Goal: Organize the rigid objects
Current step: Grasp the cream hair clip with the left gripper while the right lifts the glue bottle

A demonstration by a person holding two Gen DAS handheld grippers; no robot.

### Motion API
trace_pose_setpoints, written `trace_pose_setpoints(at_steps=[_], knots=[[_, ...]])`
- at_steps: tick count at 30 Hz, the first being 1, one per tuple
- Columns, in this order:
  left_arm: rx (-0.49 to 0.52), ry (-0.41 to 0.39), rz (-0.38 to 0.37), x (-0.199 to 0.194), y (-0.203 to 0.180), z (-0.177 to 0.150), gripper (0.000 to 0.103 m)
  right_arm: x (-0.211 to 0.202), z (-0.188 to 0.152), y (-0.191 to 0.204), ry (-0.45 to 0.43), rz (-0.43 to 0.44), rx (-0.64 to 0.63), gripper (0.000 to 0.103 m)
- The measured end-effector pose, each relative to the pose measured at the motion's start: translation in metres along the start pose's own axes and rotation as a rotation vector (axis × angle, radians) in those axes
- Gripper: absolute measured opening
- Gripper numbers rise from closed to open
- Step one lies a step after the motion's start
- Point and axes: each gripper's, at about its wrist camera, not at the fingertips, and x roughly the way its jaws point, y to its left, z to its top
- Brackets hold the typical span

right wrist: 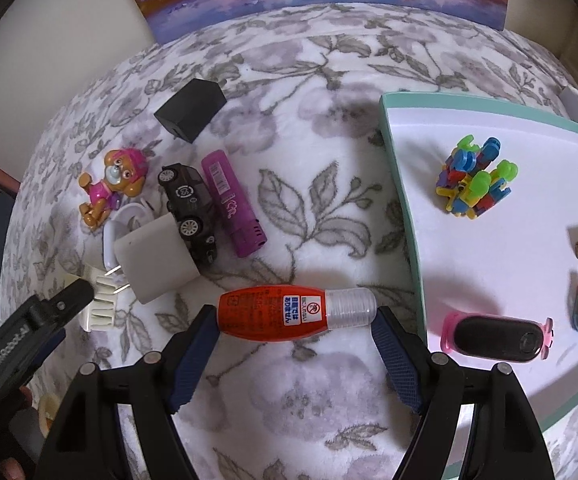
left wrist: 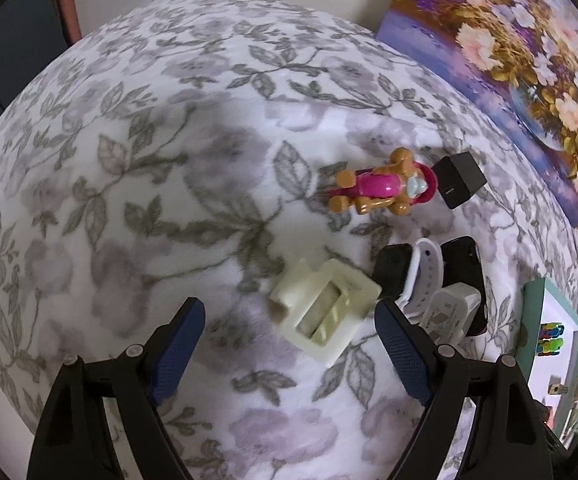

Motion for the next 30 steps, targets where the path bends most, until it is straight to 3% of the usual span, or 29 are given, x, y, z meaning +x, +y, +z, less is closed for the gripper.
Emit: trace_pose_setpoints(at_steps=[6, 9, 12, 19, 30], knots=[[0.035, -0.034, 0.028, 0.004, -0.011, 0.007, 0.086, 0.0, 0.001, 0.001, 0.002, 0.008, 0.007, 0.08], [0.043, -0.037, 0.026, 0.008, -0.016, 0.009, 0.066, -0.003, 0.001, 0.001, -0.003, 0.016, 0.001, 0.08], [0.053, -0.027, 0.025, 0.009, -0.018, 0.007, 0.057, -0.003, 0.001, 0.003, -0.001, 0.023, -0.006, 0.08], [0.046, -0.055, 0.059, 0.001, -0.015, 0.003, 0.057, -0.008, 0.002, 0.005, -0.002, 0.042, -0.009, 0.08], [0.015, -0.139, 0.031, -0.052, -0.025, 0.006, 0.057, -0.045, 0.009, 0.005, -0.076, 0.071, -0.034, 0.08]])
